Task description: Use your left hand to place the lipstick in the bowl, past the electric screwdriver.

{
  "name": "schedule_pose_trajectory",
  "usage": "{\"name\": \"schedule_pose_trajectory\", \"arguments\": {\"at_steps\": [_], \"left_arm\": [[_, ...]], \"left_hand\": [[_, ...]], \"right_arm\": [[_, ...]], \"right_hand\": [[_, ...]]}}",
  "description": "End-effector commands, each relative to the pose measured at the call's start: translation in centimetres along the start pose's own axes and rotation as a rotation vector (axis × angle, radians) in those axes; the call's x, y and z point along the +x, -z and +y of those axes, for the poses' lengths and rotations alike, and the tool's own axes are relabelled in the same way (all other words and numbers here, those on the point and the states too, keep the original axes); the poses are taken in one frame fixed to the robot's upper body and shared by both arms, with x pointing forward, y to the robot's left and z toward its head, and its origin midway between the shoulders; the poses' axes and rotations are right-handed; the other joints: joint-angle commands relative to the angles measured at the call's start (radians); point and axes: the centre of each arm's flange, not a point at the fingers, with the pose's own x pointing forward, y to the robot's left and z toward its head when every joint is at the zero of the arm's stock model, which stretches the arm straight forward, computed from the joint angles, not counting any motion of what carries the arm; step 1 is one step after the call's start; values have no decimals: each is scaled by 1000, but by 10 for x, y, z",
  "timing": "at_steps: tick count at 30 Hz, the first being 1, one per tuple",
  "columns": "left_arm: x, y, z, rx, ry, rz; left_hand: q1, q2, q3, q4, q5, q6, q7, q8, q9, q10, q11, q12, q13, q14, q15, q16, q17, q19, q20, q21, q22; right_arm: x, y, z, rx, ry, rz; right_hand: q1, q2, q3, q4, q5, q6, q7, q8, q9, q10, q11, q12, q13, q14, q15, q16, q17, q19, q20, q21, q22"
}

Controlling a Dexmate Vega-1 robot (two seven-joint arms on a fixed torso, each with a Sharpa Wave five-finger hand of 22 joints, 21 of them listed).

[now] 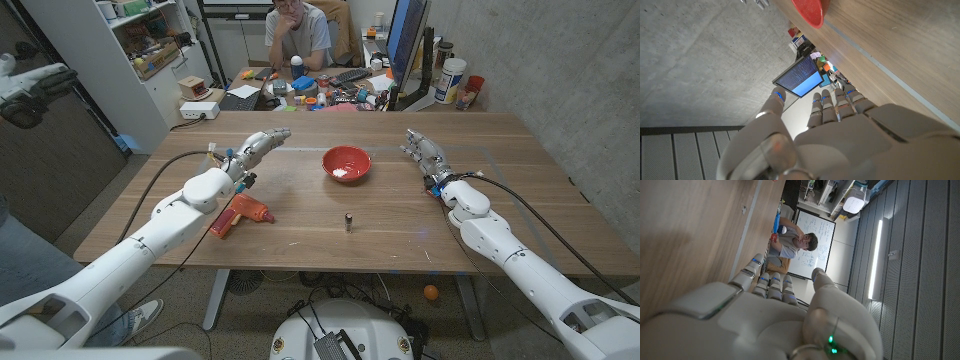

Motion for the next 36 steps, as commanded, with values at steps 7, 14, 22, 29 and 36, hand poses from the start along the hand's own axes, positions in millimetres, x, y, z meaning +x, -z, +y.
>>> {"name": "schedule_pose_trajectory", "arguments": {"at_steps": [7, 14, 22, 29, 36], "left_arm": [[-2, -37, -9, 265, 72, -1], [1, -55, -14, 388, 125, -7], [7, -74, -23, 563, 190, -5], [9, -92, -34, 686, 260, -24], [7, -108, -46, 792, 322, -48]], "left_hand": [[80, -19, 18, -1, 5, 25, -2, 11, 5, 30, 4, 13, 9, 43, 5, 8, 5, 46, 31, 14, 0], [122, -38, 21, -2, 2, 31, -6, 13, 5, 42, -7, 18, 12, 61, -5, 10, 5, 57, 54, 14, 0], [177, -58, 27, -2, 0, 23, -6, 11, 6, 50, -4, 22, 18, 79, 1, 12, 7, 65, 92, 13, 2], [266, -83, 34, 0, -2, 75, -67, 32, 10, 51, -29, 26, 29, 86, -8, 10, 11, 69, 128, 9, 3], [289, -92, 33, 2, -2, 79, -65, 32, 11, 47, -27, 25, 32, 80, -10, 6, 11, 61, 142, 6, 4]], "right_arm": [[1, -2, 4, 1, -9, -8], [2, -3, 5, 6, -9, -12], [3, -3, 6, 9, -12, -17], [3, -4, 6, 12, -8, -23], [4, -9, 2, 15, -6, -28]], "right_hand": [[3, 0, -1, 5, 4, 0, -6, 6, 3, 0, 6, 1, 2, 0, 10, -3, 4, -3, -2, 0, 2], [3, 0, -1, 5, 5, -1, -7, 6, 3, -2, 6, 0, 2, 2, 11, -4, 4, -4, -2, 0, 2], [3, 0, -2, 5, 5, -2, -8, 7, 3, -1, 5, 0, 2, 4, 12, -4, 4, -5, 0, 1, 2], [5, 9, 2, 6, 6, -2, -17, 7, 3, -2, 0, 0, 2, 5, 5, -5, 5, -9, -6, 0, 2], [13, 23, 13, 8, 10, -3, -26, 8, 4, -3, -4, -1, 2, 5, 1, -7, 6, -11, -10, 1, 2]]}}
